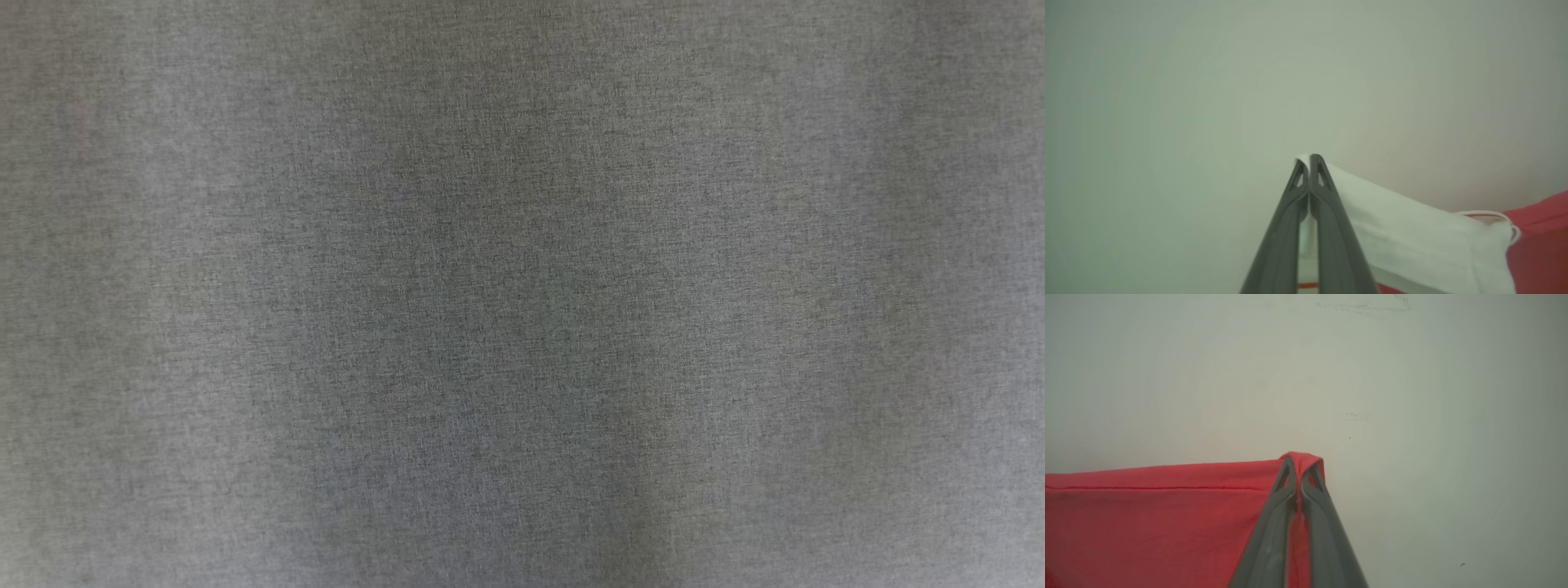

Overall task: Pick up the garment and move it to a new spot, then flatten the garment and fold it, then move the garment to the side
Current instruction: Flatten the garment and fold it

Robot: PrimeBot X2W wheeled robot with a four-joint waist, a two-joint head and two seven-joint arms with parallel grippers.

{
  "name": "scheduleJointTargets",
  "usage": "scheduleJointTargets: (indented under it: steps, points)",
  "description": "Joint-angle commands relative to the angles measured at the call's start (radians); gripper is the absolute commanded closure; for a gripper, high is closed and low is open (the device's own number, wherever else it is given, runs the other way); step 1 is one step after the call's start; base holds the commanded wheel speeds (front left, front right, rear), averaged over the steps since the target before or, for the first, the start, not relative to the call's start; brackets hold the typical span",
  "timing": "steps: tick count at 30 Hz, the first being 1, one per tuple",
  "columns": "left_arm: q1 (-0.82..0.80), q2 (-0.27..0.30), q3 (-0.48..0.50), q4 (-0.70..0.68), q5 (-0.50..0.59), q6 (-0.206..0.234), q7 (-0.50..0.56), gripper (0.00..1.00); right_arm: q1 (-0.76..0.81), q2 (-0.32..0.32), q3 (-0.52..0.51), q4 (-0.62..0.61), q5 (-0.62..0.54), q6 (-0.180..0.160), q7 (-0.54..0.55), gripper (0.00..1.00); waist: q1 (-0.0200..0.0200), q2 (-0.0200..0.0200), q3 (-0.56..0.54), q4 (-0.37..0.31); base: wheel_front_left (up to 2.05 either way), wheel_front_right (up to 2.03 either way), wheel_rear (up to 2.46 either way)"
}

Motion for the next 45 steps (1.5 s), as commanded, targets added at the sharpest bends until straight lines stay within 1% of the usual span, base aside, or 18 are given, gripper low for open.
scheduleJointTargets:
  steps: [1,5,8,11,15,18,22,27,29,32,35,38,40,41,43,45]
  points:
    - [-0.014,0.002,-0.005,0.017,-0.021,0.002,-0.012,1.00,-0.005,-0.001,0.011,0.013,0.011,-0.002,-0.010,1.00,0.0000,-0.0002,0.007,0.000,0.00,0.00,0.00]
    - [0.009,0.000,-0.034,0.038,-0.039,0.002,-0.013,1.00,0.014,-0.004,0.035,0.029,0.015,-0.002,-0.019,1.00,0.0000,-0.0002,0.014,0.001,0.00,0.00,0.00]
    - [0.022,-0.001,-0.034,0.043,-0.063,0.002,-0.018,1.00,0.031,-0.010,0.048,0.027,0.021,-0.002,-0.021,1.00,0.0000,-0.0002,0.014,0.002,0.00,0.00,0.00]
    - [0.053,-0.003,-0.053,0.035,-0.094,0.002,-0.029,1.00,0.061,-0.021,0.060,0.022,0.043,-0.002,-0.036,1.00,0.0000,-0.0002,0.008,0.007,0.00,0.00,0.00]
    - [0.127,-0.004,-0.063,0.000,-0.150,0.002,-0.081,1.00,0.134,-0.036,0.093,-0.012,0.071,-0.002,-0.053,1.00,0.0000,-0.0002,-0.024,0.016,0.00,0.00,0.00]
    - [0.209,0.015,-0.091,-0.045,-0.181,0.002,-0.110,1.00,0.215,-0.048,0.125,-0.052,0.103,-0.002,-0.068,1.00,0.0000,-0.0002,-0.065,0.013,0.00,0.00,0.00]
    - [0.365,0.039,-0.129,-0.127,-0.233,0.002,-0.138,1.00,0.348,-0.060,0.161,-0.109,0.165,-0.002,-0.093,1.00,0.0000,-0.0002,-0.130,0.007,0.00,0.00,0.00]
    - [0.591,0.082,-0.126,-0.256,-0.297,0.003,-0.177,1.00,0.555,-0.093,0.205,-0.209,0.253,-0.002,-0.133,1.00,0.0000,-0.0002,-0.208,-0.005,0.00,0.00,0.00]
    - [0.689,0.103,-0.119,-0.322,-0.309,0.018,-0.191,1.00,0.641,-0.111,0.221,-0.253,0.278,-0.002,-0.149,1.00,0.0000,-0.0002,-0.238,-0.009,0.00,0.00,0.00]
    - [0.852,0.154,-0.118,-0.433,-0.317,0.050,-0.196,1.00,0.745,-0.115,0.259,-0.315,0.298,-0.002,-0.163,1.00,0.0000,-0.0002,-0.280,-0.028,0.00,0.00,0.00]
    - [1.017,0.210,-0.110,-0.560,-0.335,0.097,-0.190,1.00,0.841,-0.129,0.283,-0.367,0.314,-0.002,-0.178,1.00,0.0000,-0.0002,-0.323,-0.038,0.00,0.00,0.00]
    - [1.198,0.259,-0.099,-0.702,-0.356,0.160,-0.187,1.00,0.934,-0.147,0.290,-0.419,0.325,-0.002,-0.196,1.00,0.0000,-0.0002,-0.359,-0.044,0.00,0.00,0.00]
    - [1.322,0.280,-0.090,-0.800,-0.382,0.203,-0.188,1.00,1.005,-0.159,0.295,-0.453,0.323,-0.002,-0.205,1.00,0.0000,-0.0002,-0.380,-0.042,0.00,0.00,0.00]
    - [1.442,0.297,-0.065,-0.893,-0.411,0.256,-0.198,1.00,1.079,-0.169,0.292,-0.483,0.322,-0.002,-0.213,1.00,0.0000,-0.0002,-0.398,-0.041,0.00,0.00,0.00]
    - [1.563,0.303,-0.053,-0.979,-0.429,0.297,-0.205,1.00,1.155,-0.174,0.274,-0.507,0.331,-0.002,-0.219,1.00,0.0000,-0.0002,-0.414,-0.039,0.00,0.00,0.00]
    - [1.671,0.304,-0.036,-1.055,-0.445,0.332,-0.213,1.00,1.226,-0.185,0.264,-0.532,0.311,-0.002,-0.223,1.00,0.0000,-0.0002,-0.427,-0.036,0.00,0.00,0.00]
